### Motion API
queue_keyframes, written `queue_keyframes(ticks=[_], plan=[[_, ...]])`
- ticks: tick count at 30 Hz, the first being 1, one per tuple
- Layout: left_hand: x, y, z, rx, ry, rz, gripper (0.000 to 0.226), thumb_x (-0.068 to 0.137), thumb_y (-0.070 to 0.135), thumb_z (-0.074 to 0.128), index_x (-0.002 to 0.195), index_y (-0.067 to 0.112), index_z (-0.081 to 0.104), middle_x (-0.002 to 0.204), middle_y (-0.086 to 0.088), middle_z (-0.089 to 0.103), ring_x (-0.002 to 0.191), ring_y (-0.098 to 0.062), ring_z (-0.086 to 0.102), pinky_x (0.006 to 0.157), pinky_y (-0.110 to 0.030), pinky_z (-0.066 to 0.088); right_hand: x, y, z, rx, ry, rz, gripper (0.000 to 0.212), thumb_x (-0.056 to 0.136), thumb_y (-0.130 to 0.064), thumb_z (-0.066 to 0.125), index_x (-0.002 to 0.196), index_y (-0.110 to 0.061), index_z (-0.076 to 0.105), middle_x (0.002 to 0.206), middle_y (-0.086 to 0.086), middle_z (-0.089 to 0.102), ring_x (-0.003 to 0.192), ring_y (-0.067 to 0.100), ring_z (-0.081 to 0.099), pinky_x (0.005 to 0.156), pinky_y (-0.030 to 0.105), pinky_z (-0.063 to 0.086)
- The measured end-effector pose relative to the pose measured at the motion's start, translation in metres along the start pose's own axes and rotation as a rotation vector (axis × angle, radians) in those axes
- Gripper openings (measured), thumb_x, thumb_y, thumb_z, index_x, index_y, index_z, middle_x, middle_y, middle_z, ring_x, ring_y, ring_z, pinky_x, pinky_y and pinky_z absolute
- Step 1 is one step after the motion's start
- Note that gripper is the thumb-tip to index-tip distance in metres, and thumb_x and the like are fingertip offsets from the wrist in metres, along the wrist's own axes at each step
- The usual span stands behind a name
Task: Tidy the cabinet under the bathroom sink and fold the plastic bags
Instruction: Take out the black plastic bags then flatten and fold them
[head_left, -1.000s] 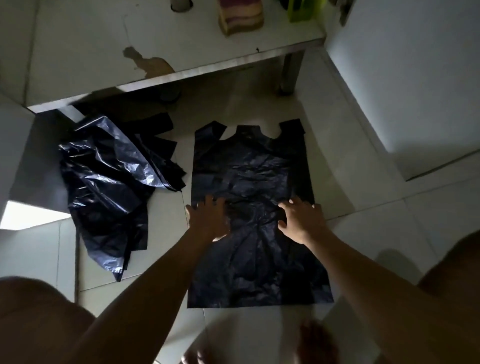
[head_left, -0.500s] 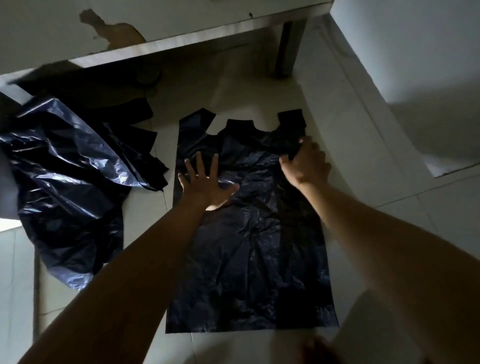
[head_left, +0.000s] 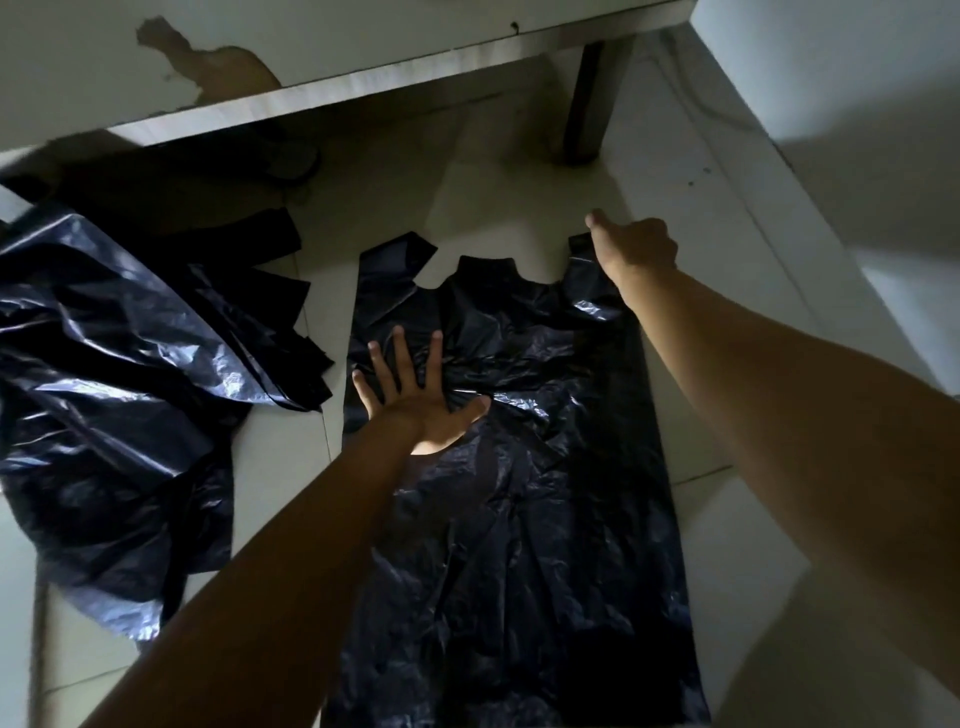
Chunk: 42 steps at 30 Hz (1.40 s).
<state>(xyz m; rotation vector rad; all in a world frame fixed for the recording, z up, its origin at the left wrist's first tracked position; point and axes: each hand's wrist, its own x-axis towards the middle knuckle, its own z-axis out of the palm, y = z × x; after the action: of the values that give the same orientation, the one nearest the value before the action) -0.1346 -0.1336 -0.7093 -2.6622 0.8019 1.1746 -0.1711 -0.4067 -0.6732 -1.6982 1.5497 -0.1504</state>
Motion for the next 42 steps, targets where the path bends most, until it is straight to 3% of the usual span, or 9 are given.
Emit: queue_keyframes(ticks=[3, 6, 9, 17, 21, 25, 34, 38, 42], plan=[[-0.001, 0.002, -0.001, -0.001, -0.009, 0.0, 0.109, 0.074, 0.093, 0.023, 0.137, 0.036, -0.046, 0.137, -0.01, -0.059, 0.128, -0.04, -0.051, 0.109, -0.067, -0.019, 0.006, -0.016, -0.006, 0.116, -0.073, -0.098, 0.048, 0.084, -0.056, 0.067, 0.104, -0.012, 0.068, 0.104, 0.007, 0.066, 0.101, 0.027, 0.062, 0.079, 0.028, 0.044], [-0.002, 0.002, -0.002, -0.003, -0.015, 0.002, 0.109, 0.075, 0.093, 0.023, 0.136, 0.036, -0.046, 0.136, -0.01, -0.06, 0.127, -0.04, -0.052, 0.109, -0.066, -0.021, 0.004, -0.027, -0.013, 0.149, -0.062, -0.233, 0.047, 0.087, -0.04, 0.069, 0.127, -0.014, 0.066, 0.128, 0.006, 0.067, 0.121, 0.024, 0.06, 0.096, 0.026, 0.047], [-0.002, 0.002, -0.001, -0.01, -0.007, 0.012, 0.108, 0.074, 0.093, 0.023, 0.136, 0.037, -0.046, 0.136, -0.01, -0.06, 0.127, -0.04, -0.053, 0.109, -0.067, -0.021, 0.002, -0.028, -0.017, 0.156, 0.026, -0.343, 0.039, 0.091, -0.031, 0.064, 0.126, -0.014, 0.066, 0.127, 0.006, 0.067, 0.119, 0.024, 0.061, 0.098, 0.025, 0.046], [0.001, 0.0, 0.002, -0.011, 0.03, 0.011, 0.107, 0.074, 0.093, 0.023, 0.134, 0.037, -0.046, 0.137, -0.009, -0.059, 0.128, -0.039, -0.051, 0.109, -0.066, -0.022, 0.002, 0.014, -0.013, 0.179, -0.036, -0.216, 0.063, 0.093, -0.038, 0.065, 0.149, -0.022, 0.041, 0.14, 0.007, 0.057, 0.128, 0.026, 0.054, 0.103, 0.034, 0.045], [0.004, -0.002, 0.005, -0.014, 0.055, 0.018, 0.109, 0.074, 0.093, 0.023, 0.138, 0.037, -0.044, 0.138, -0.009, -0.059, 0.128, -0.04, -0.051, 0.109, -0.066, -0.022, -0.009, 0.042, -0.012, -0.13, 0.018, -0.355, 0.067, 0.09, -0.043, 0.063, 0.15, -0.028, 0.035, 0.143, 0.009, 0.051, 0.127, 0.032, 0.053, 0.103, 0.047, 0.046], [0.003, -0.001, 0.01, -0.022, 0.123, 0.022, 0.108, 0.074, 0.094, 0.021, 0.141, 0.036, -0.041, 0.143, -0.01, -0.054, 0.132, -0.04, -0.048, 0.11, -0.066, -0.019, -0.055, 0.094, -0.002, -0.543, 0.083, -0.849, 0.053, 0.088, -0.039, 0.05, 0.14, -0.027, 0.049, 0.128, 0.005, 0.056, 0.11, 0.032, 0.057, 0.092, 0.044, 0.048], [-0.016, -0.005, 0.013, -0.081, 0.477, 0.011, 0.111, 0.073, 0.09, 0.039, 0.154, 0.035, -0.014, 0.164, -0.014, -0.003, 0.149, -0.04, 0.009, 0.112, -0.068, 0.011, -0.117, 0.15, 0.033, -0.748, 0.044, -0.868, 0.056, 0.091, -0.046, 0.049, 0.143, -0.027, 0.046, 0.147, 0.008, 0.046, 0.135, 0.03, 0.041, 0.113, 0.06, 0.027], [-0.005, -0.018, -0.015, -0.188, 0.707, -0.048, 0.089, 0.083, 0.069, 0.05, 0.152, 0.022, 0.017, 0.15, -0.019, 0.029, 0.132, -0.04, 0.037, 0.101, -0.057, 0.037, -0.114, 0.153, 0.038, -0.747, -0.001, -0.863, 0.063, 0.094, -0.051, 0.041, 0.153, -0.032, 0.031, 0.16, 0.008, 0.03, 0.148, 0.031, 0.025, 0.119, 0.061, 0.017], [0.022, -0.032, -0.051, -0.359, 0.792, -0.18, 0.072, 0.082, 0.051, 0.061, 0.139, 0.013, 0.04, 0.136, -0.018, 0.041, 0.125, -0.041, 0.044, 0.095, -0.054, 0.044, -0.11, 0.164, 0.042, -0.742, 0.012, -0.855, 0.064, 0.096, -0.053, 0.033, 0.156, -0.036, 0.022, 0.166, 0.002, 0.017, 0.153, 0.028, 0.015, 0.121, 0.058, 0.01]])
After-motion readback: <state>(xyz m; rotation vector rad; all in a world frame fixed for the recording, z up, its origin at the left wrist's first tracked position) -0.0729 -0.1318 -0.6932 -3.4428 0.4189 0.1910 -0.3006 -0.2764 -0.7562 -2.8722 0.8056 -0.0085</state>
